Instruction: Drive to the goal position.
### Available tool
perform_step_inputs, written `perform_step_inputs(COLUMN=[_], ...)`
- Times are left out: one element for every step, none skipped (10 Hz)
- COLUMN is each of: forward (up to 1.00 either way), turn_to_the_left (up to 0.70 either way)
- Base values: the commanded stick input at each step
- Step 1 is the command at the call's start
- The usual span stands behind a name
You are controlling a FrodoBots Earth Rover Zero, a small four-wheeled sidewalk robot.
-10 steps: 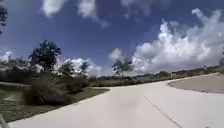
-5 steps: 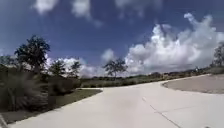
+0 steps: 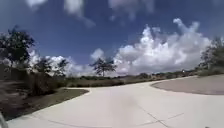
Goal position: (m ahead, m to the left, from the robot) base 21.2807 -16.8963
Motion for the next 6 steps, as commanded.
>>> perform_step_inputs(forward=[0.85,0.85,0.85,0.85,0.85,0.85], turn_to_the_left=[0.00,0.00,0.00,0.00,0.00,0.00])
